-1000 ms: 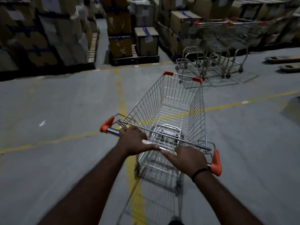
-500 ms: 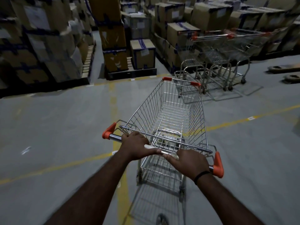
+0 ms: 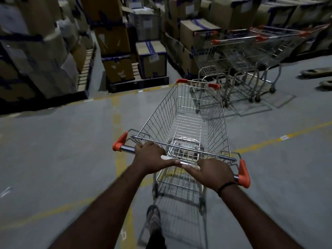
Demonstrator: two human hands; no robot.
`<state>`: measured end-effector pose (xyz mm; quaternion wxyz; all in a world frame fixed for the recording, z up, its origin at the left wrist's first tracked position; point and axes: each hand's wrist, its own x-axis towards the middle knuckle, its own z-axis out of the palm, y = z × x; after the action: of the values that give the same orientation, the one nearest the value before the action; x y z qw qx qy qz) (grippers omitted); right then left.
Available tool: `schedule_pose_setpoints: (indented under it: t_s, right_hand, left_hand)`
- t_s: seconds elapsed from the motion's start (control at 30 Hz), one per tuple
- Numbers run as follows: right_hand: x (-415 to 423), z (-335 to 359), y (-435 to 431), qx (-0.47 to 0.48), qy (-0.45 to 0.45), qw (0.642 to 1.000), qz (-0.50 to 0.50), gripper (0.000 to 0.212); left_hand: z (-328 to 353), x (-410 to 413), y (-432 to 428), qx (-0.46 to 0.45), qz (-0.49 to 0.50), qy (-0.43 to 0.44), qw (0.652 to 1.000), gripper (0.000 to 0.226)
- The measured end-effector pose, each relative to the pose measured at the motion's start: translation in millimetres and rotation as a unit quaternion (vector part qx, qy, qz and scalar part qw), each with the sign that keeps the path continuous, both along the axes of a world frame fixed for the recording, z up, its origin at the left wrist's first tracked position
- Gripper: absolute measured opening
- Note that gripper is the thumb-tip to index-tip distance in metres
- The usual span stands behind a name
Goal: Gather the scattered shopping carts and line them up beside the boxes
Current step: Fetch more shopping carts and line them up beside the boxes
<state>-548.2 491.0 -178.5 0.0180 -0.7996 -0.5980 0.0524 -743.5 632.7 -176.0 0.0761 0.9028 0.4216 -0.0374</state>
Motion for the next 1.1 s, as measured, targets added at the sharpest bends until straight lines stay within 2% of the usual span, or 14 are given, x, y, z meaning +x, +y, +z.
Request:
schedule_pose_setpoints:
  t_s: [0.17, 0.4, 0.77, 0.93, 1.1]
  right_hand:
    - [45, -2, 84, 0.008, -0.026, 1.0, -0.001, 0.092]
    - [92, 9, 201, -0.012, -0.028, 1.0, -0.005, 0.076]
    - [151, 8, 356, 0.0, -0.032, 0.999, 0.013, 0.086]
    - [187, 9, 428, 0.0, -0.028, 0.999, 0.034, 0.073]
    - [238, 14, 499, -0.011, -0.033, 0.997, 0.066, 0.072]
  left_hand:
    - [-4, 43, 80, 0.007, 0.007, -0.017, 1.0, 0.102]
    - [-3, 90, 192, 0.001, 0.004, -0.016, 1.0, 0.111]
    - [-1, 146, 346, -0.004, 0.023, 0.001, 1.0, 0.11]
    - [-1, 181, 421, -0.005, 0.029, 0.007, 1.0, 0.11]
    - [-2, 227, 489, -0.015, 0.041, 0.01, 0.999, 0.109]
